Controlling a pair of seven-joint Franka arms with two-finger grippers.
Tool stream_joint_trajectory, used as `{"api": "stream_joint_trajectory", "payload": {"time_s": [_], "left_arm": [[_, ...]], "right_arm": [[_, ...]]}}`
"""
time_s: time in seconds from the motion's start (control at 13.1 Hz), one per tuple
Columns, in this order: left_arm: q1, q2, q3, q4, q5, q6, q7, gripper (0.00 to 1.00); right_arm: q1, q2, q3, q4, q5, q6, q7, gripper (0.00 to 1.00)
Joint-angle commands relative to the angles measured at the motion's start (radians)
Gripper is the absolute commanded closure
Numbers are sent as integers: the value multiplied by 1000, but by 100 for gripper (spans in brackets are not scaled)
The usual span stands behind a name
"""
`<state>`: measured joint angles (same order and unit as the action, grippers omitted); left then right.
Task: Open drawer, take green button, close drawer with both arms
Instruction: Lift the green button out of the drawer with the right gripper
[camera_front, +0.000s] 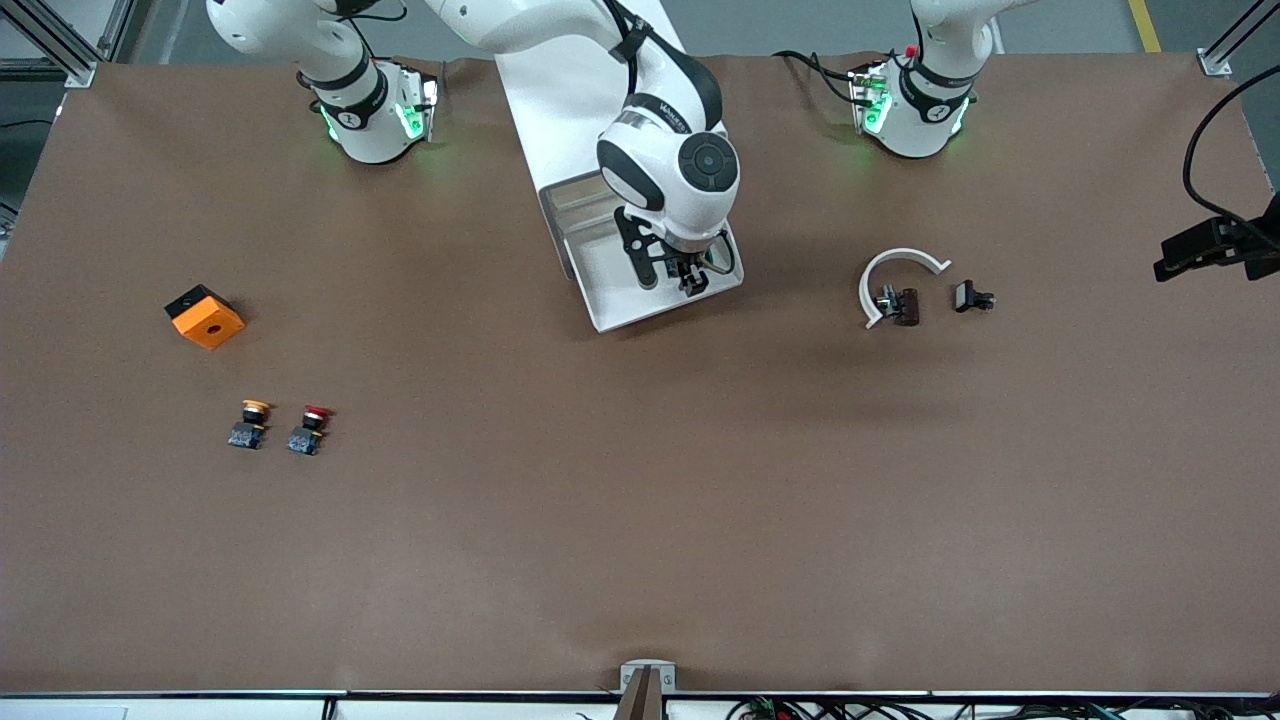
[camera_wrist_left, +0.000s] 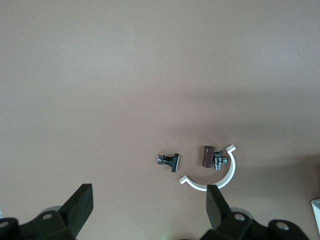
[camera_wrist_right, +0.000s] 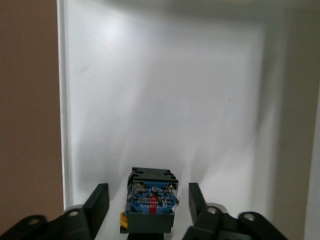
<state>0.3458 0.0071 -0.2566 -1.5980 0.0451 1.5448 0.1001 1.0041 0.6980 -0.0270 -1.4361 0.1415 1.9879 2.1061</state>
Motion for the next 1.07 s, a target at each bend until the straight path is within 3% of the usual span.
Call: {"api": "stream_joint_trajectory", "payload": {"time_s": [0.0, 0.15, 0.23, 0.46, 0.68, 0.99], "left_arm": [[10, -74, -13, -63, -4, 34, 15, 0], [-20, -78, -12, -57, -2, 32, 6, 0], [-53, -75, -3, -57, -2, 32, 3, 0], [-77, -67, 2, -53, 1, 32, 1, 0], [-233, -67, 155, -42, 1, 31, 0, 0], [-335, -43, 220, -24, 5, 28, 0, 0]], "right_arm": [[10, 20, -8, 25, 29, 0, -29, 55], [10, 20, -8, 25, 29, -1, -29, 95], [10, 20, -8, 26, 29, -1, -29, 100], [-4, 12, -8, 55, 29, -12, -61, 100], [-60, 0, -7, 155, 29, -107, -165, 100], [-159, -15, -7, 258, 27, -320, -444, 100]]}}
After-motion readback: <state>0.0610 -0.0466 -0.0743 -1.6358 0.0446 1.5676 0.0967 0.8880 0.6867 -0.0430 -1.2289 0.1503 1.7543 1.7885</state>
